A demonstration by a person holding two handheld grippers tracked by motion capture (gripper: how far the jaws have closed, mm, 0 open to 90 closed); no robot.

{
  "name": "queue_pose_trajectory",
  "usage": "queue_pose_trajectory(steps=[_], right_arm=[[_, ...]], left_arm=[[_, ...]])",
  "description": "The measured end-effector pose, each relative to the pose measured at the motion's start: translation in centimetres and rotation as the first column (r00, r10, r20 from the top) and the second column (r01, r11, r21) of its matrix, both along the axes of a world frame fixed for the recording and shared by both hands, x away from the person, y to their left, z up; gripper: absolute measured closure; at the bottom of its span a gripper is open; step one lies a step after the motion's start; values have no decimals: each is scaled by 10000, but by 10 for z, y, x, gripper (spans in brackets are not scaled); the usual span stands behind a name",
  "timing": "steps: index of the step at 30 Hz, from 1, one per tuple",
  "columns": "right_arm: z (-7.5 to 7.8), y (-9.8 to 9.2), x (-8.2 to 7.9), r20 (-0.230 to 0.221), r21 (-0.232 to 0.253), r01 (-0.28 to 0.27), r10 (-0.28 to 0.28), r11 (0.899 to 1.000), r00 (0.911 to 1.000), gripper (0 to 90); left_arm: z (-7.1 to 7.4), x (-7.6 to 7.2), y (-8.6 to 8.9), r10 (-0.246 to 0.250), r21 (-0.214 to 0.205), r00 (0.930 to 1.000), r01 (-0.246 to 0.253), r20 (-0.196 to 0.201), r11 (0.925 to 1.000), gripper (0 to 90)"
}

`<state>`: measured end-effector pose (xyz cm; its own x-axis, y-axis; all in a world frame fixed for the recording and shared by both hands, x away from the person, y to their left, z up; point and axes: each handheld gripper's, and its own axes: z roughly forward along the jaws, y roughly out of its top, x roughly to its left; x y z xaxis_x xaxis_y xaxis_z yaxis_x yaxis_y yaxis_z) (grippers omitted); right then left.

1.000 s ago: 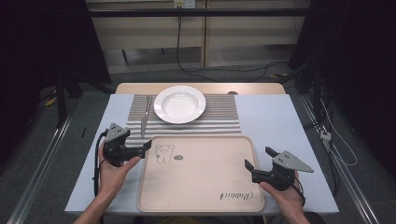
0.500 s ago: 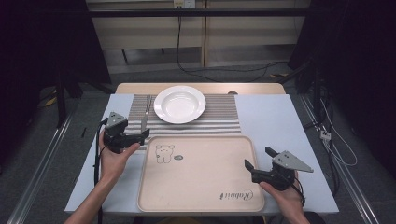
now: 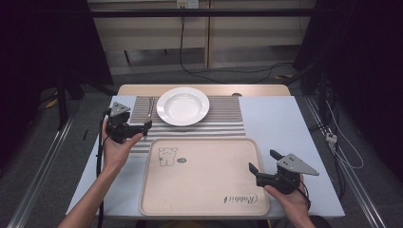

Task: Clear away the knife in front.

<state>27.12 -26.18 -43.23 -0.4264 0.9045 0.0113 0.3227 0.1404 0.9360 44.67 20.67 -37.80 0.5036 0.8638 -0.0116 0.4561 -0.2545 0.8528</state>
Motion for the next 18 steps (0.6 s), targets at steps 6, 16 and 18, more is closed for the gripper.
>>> queue_pose_trajectory(steps=[6,16,18], right_arm=[[0,0,0,-24,-16,-11,11,10000,10000,106],[-1,-1,1,-96,56,-93,94,9999,9999,104],[-1,-1,2,-131,81,-114,115,9999,9998,103]], left_arm=[[-1,16,-2,182,30,9994,-181,-283,9998,78],[-6,48,-10,383,590,9979,-352,-528,9976,82],[-8,56,-12,508,729,9971,-466,-572,9962,83]])
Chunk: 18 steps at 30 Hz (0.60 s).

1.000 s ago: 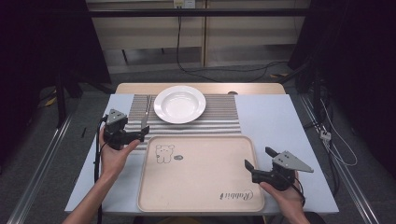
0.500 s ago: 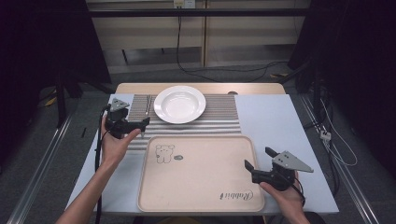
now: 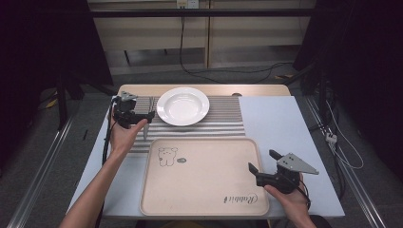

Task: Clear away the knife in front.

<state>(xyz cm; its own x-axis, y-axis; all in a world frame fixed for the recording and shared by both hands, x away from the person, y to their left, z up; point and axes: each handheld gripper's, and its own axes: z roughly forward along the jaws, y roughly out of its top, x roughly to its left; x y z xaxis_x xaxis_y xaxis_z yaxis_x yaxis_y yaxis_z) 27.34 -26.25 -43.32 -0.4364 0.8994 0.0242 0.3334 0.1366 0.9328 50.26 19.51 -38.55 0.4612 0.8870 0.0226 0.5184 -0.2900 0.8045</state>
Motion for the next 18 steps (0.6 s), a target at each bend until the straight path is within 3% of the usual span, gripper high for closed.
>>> queue_pose_trajectory(steps=[4,11,18], right_arm=[[-1,0,1,-105,-28,-66,66,10000,9999,103],[-2,0,4,-216,42,-153,154,9999,9996,99],[-2,0,4,-229,18,-130,131,9999,9997,98]], left_arm=[[-1,16,-1,115,258,9997,-109,-226,9996,84],[-1,39,-1,391,342,9978,-373,-544,9987,111],[-9,61,0,541,460,9903,-486,-1277,9978,177]])
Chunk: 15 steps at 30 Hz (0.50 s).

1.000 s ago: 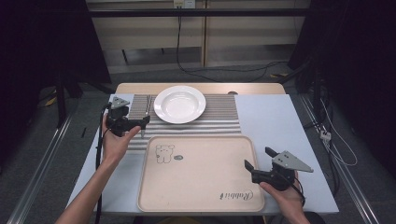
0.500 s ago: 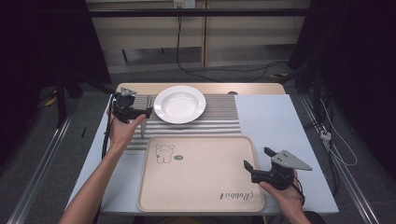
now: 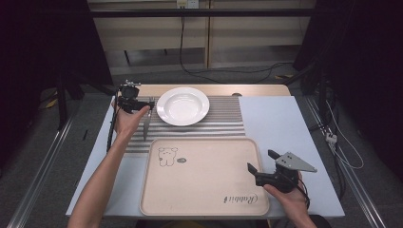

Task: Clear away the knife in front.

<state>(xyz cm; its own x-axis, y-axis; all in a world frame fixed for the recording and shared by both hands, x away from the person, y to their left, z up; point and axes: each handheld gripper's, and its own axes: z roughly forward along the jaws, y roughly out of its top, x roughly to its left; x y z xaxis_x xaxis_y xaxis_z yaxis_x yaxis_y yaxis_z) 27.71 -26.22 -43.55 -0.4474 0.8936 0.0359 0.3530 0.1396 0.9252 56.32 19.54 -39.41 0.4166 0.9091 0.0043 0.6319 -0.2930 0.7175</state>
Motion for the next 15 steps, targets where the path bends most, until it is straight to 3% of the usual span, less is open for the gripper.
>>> queue_pose_trajectory(steps=[4,7,10,12,15], right_arm=[[0,0,0,-7,-13,7,-7,10000,10000,98],[0,0,0,3,-36,-37,37,10000,10000,98],[0,0,0,2,-51,-42,42,10000,10000,98],[0,1,0,-3,-85,-52,52,10000,10000,98],[0,1,0,6,-95,-62,62,9999,10000,98]], left_arm=[[-7,9,0,170,267,9998,-167,-122,9995,227],[-11,14,1,303,-24,9985,-305,-463,9995,271],[-16,21,0,407,547,9970,-371,-665,9978,294],[-21,24,0,411,342,9961,-385,-784,9987,368],[-29,29,-2,510,722,9938,-439,-991,9964,382]])
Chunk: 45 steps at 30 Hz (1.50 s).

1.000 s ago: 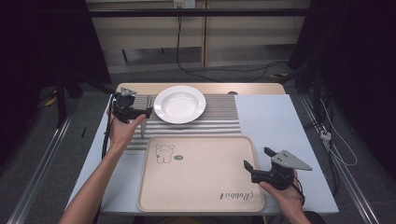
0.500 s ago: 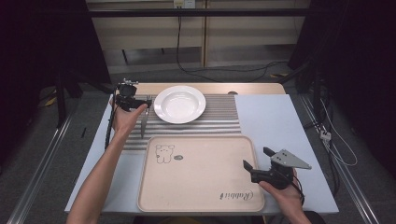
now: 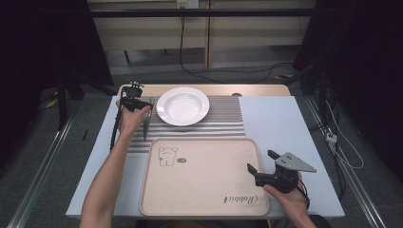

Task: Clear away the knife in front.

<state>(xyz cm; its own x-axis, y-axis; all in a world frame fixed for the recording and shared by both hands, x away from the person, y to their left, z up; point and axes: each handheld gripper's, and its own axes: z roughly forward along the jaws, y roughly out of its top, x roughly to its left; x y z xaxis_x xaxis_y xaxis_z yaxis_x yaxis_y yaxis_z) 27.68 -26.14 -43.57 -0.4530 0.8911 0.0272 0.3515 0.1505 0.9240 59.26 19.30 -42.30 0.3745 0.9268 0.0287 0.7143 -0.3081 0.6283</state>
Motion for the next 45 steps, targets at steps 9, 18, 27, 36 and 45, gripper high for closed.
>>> queue_pose_trajectory(steps=[9,18,27,36,45], right_arm=[[0,0,0,0,-14,-11,11,10000,10000,98],[0,-1,-1,10,-19,-61,61,10000,10000,98],[0,0,0,-16,23,-87,87,10000,10000,98],[1,0,-2,1,27,-99,99,9999,10000,99],[0,1,-1,1,-17,-145,145,9999,9999,99]], left_arm=[[-7,9,-3,135,-494,9998,-143,-176,9987,496],[-17,15,-11,268,-450,9981,-293,-562,9986,676],[-20,14,-15,69,-255,9969,-89,-785,9996,771],[-18,12,-15,-140,-73,9943,133,-1054,9999,796],[-18,15,-10,35,-568,9909,-113,-1342,9983,789]])
